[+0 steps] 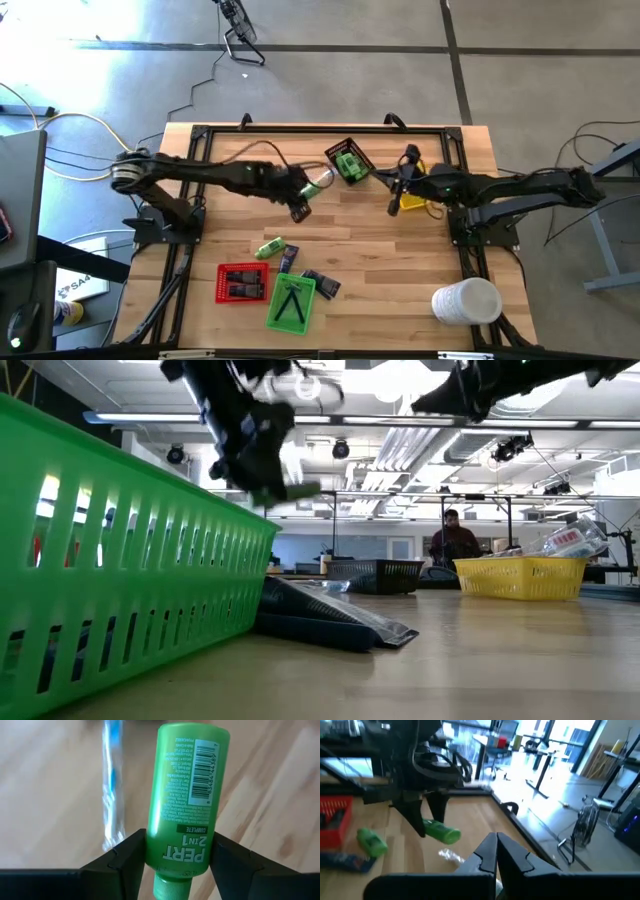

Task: Pick & Place Travel size toiletries
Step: Put the shampoo into the black bin

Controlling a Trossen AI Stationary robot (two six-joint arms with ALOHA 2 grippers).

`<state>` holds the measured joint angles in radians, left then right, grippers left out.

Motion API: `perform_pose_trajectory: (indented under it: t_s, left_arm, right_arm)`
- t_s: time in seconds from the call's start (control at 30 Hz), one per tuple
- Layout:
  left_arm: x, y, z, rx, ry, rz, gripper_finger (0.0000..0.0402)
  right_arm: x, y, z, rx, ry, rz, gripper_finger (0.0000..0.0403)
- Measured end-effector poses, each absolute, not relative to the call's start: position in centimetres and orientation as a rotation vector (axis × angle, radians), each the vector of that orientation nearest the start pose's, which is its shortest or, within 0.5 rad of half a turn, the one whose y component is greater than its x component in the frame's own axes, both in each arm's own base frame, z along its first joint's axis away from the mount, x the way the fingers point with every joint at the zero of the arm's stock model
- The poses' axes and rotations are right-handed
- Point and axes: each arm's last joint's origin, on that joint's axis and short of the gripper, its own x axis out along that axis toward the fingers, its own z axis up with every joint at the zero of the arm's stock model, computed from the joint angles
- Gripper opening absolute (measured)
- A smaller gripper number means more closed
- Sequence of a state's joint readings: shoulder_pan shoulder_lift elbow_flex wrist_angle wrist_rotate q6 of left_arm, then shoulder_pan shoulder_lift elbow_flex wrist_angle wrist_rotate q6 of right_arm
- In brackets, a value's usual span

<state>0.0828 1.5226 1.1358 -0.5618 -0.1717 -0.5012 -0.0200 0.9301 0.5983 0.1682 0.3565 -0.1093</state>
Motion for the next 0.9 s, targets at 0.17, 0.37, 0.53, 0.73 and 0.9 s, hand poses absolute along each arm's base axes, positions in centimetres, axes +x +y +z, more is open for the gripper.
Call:
perform_pose_trajectory:
  t_s: [0.17, 0.37, 0.53, 0.73, 0.9]
  left_arm:
    - [30.4, 4.0, 29.3, -0.311, 0.628, 0.393, 0.0188]
    - [30.3, 4.1, 33.6, -0.146, 0.322, 0.292, 0.0188]
    - [30.7, 3.8, 35.3, -0.075, 0.159, 0.189, 0.0188]
    - [31.1, 3.7, 35.9, -0.051, 0.077, 0.108, 0.0188]
    - [31.3, 3.7, 35.7, -0.061, 0.079, 0.104, 0.0188]
  right_arm:
    - [19.3, -1.3, 29.1, -0.122, 0.106, -0.339, 0.0003]
    - [18.5, -1.2, 30.0, -0.112, 0.042, -0.296, 0.0003]
    - [18.4, -1.2, 30.9, -0.100, -0.055, -0.303, 0.0003]
    - [18.4, -1.2, 31.6, -0.090, -0.130, -0.308, 0.0003]
    - [18.7, -1.3, 31.6, -0.117, -0.141, -0.290, 0.0003]
